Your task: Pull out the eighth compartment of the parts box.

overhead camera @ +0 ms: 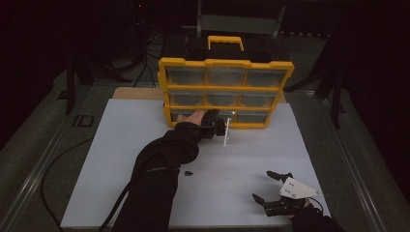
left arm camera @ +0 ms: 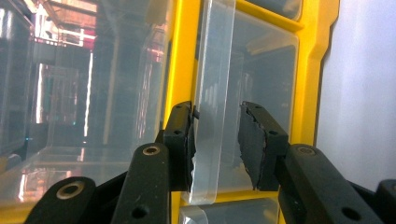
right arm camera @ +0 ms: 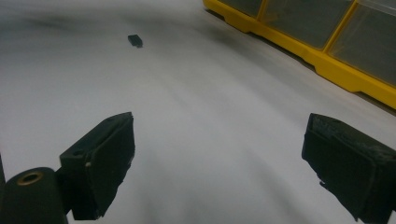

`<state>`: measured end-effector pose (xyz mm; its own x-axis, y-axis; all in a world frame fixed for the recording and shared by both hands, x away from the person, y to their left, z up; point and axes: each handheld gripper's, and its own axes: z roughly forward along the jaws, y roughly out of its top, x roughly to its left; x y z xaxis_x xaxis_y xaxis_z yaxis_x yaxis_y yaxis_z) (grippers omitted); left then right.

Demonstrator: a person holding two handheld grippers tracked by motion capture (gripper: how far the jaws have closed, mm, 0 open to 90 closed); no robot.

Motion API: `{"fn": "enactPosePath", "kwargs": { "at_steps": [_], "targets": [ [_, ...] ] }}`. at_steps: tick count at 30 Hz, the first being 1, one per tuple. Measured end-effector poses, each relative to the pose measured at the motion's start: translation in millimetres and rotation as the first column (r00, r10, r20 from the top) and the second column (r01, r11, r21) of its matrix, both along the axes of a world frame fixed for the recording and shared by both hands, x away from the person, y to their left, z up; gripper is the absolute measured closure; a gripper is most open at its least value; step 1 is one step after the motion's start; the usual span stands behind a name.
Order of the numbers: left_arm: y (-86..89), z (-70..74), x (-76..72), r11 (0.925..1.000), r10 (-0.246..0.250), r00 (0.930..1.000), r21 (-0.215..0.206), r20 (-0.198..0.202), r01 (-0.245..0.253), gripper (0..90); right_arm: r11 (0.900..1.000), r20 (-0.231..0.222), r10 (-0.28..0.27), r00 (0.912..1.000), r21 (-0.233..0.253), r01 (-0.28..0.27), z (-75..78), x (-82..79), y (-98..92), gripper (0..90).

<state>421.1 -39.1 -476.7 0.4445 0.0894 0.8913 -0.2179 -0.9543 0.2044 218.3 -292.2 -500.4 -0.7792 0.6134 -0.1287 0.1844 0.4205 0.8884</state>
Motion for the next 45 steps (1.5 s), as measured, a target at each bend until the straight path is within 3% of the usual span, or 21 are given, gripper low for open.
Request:
{"fn": "enactPosePath", "kwargs": {
  "at_steps": [6,11,20,26,33,38,45],
  "targets": [
    [-5.6,-2.5,-0.1,0.9997,0.023,0.9997,0.004,0.008,-0.023,64.0,1.0,0.001,-0.001,1.0,0.003,0.001,0.1,-0.1,-0.2,9.5],
    [-4.9,-1.8,0.2,0.9997,0.024,0.9993,-0.002,0.029,-0.024,71.4,1.0,0.0,-0.002,1.0,0.003,0.002,0.1,0.0,-0.2,9.5],
    [-8.5,-3.1,-0.8,0.9987,0.027,0.998,0.042,0.057,-0.03,73.7,1.0,-0.001,-0.003,1.0,0.001,0.003,0.0,0.3,-0.8,9.5],
    [-9.8,1.5,-0.9,0.997,0.034,0.9985,0.068,0.043,-0.037,74.3,1.0,0.0,-0.005,1.0,0.003,0.005,-0.1,0.6,-1.6,9.4],
    [-9.3,4.6,-1.7,0.9971,0.039,0.9989,0.064,0.026,-0.041,74.4,1.0,0.0,-0.005,1.0,0.003,0.005,-0.1,0.5,-1.7,9.5],
    [-9.3,8.4,-1.6,0.9972,0.047,0.9987,0.059,-0.021,-0.046,74.2,1.0,0.0,-0.008,1.0,0.005,0.008,0.0,0.7,-1.8,9.5],
    [-9.0,8.3,-2.0,0.9974,0.045,0.9988,0.058,-0.021,-0.043,74.2,1.0,0.003,-0.01,0.9999,0.006,0.01,0.2,0.7,-2.0,9.5]
  ]
}}
